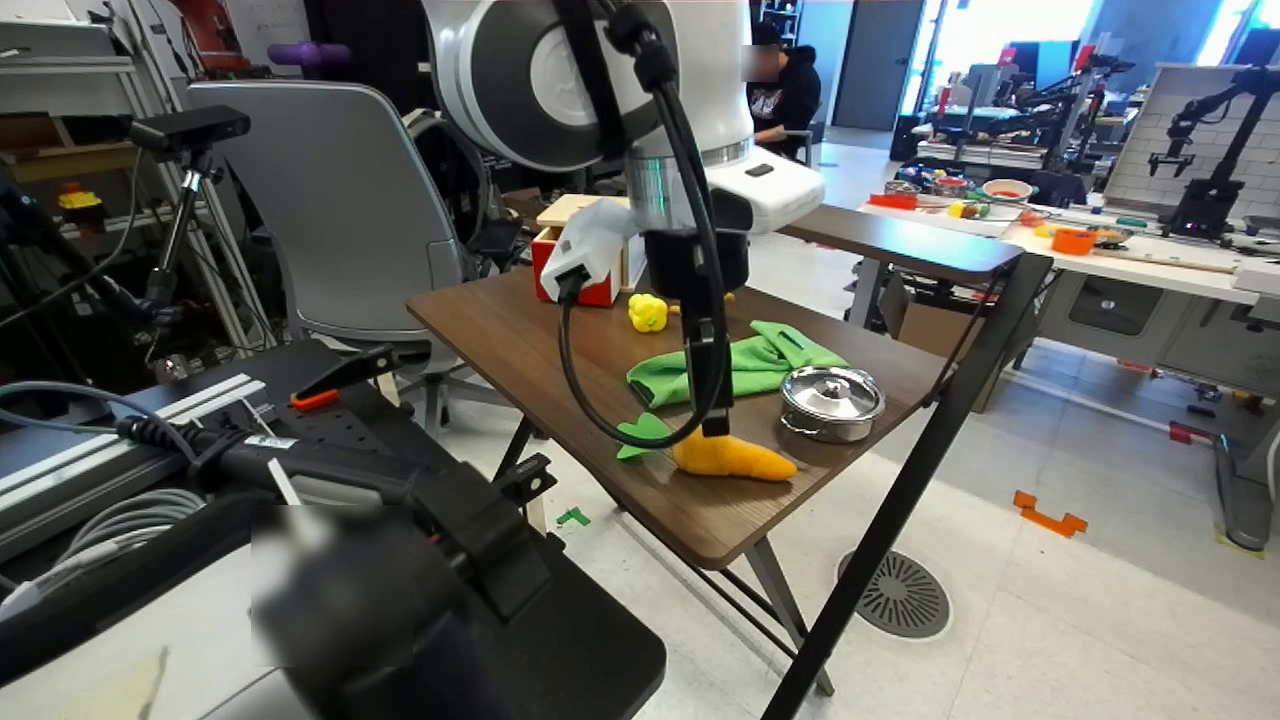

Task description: Move the carrot to the right

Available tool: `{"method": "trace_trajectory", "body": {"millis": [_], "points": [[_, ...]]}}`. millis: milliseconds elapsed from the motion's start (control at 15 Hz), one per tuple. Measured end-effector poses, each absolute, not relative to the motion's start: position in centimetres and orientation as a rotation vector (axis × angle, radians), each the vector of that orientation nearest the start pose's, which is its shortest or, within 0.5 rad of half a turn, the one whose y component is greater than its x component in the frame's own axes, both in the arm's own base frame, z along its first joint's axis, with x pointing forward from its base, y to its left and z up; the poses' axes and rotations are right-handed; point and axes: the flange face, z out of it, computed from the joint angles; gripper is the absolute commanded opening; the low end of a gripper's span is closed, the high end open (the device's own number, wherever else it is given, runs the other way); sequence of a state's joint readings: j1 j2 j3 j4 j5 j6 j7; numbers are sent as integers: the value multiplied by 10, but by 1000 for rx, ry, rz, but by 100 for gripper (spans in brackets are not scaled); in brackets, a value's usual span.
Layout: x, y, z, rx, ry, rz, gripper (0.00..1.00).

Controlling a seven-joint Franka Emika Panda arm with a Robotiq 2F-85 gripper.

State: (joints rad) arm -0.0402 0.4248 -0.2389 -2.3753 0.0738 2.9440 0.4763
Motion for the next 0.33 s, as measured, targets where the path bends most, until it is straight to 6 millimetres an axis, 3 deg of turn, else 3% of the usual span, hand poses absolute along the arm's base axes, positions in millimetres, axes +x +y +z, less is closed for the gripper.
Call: {"method": "trace_trajectory", "body": {"millis": [333], "points": [[494,-128,214,-2929,1088,-366,100]]}}
